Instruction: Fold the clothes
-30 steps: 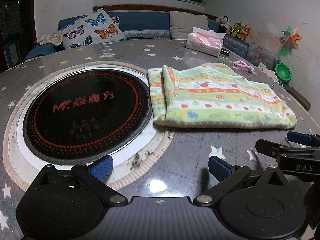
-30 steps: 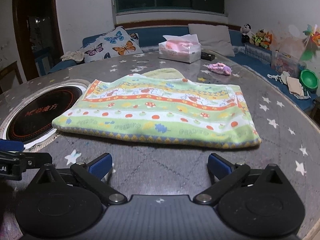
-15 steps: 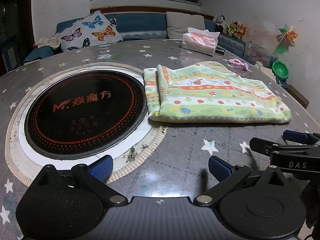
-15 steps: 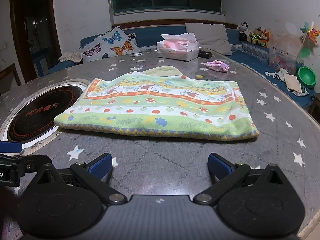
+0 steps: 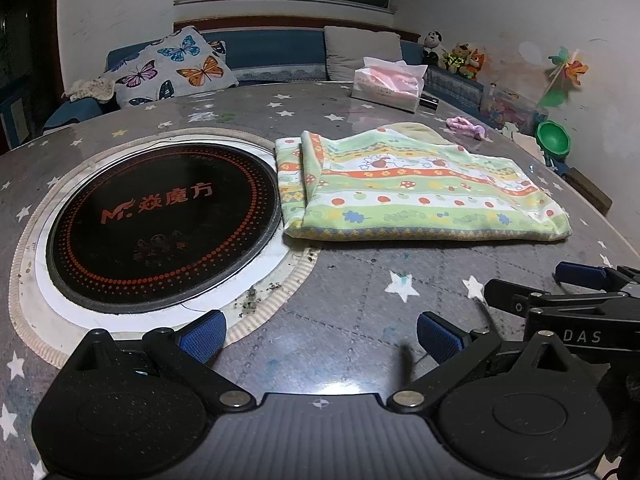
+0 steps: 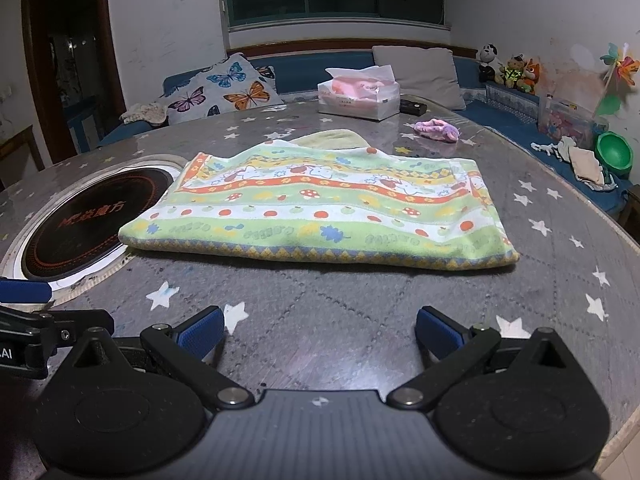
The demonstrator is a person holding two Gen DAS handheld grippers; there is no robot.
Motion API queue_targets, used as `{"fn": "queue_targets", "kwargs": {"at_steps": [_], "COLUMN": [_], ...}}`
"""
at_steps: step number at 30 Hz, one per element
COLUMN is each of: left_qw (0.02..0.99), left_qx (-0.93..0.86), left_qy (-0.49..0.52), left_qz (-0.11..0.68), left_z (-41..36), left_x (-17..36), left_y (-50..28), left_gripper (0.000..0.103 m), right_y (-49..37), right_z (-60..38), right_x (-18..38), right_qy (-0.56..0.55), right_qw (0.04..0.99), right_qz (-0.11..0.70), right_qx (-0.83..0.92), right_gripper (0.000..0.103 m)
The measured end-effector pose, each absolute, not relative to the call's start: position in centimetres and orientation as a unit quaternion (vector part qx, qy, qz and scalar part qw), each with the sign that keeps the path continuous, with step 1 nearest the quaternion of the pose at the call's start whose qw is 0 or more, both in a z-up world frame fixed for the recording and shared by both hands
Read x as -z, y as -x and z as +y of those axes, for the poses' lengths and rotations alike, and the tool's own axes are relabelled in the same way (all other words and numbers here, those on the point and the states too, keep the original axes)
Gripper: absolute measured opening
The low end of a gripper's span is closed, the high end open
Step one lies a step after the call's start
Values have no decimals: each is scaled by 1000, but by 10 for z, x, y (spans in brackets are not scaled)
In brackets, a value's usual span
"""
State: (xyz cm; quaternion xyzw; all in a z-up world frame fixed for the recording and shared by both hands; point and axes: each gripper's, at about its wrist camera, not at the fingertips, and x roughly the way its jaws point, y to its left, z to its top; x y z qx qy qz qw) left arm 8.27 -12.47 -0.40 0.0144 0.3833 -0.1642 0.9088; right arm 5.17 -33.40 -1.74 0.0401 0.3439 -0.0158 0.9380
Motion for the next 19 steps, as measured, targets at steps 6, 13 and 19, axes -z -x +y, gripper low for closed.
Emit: {"fn": "queue_targets", "kwargs": {"at_steps": [6, 13, 19], "left_qw": [909, 909, 909], "left_qx": [170, 175, 180], "left_qy": [-17, -18, -20], "left_qz": [380, 377, 375], "left_z": [-126, -128, -129], "left_x": [2, 1, 1], "left_y": [-77, -73, -71], "left_gripper": [103, 103, 103], "right_y": [-48, -44, -43], "right_z": [-332, -331, -331], "right_x": [17, 17, 17], "right_qy": [-41, -41, -42], "right_qw": [938, 938, 939], "right_qz": [343, 343, 342], "right_qx": [14, 12, 13], "right_gripper": [103, 103, 103]}}
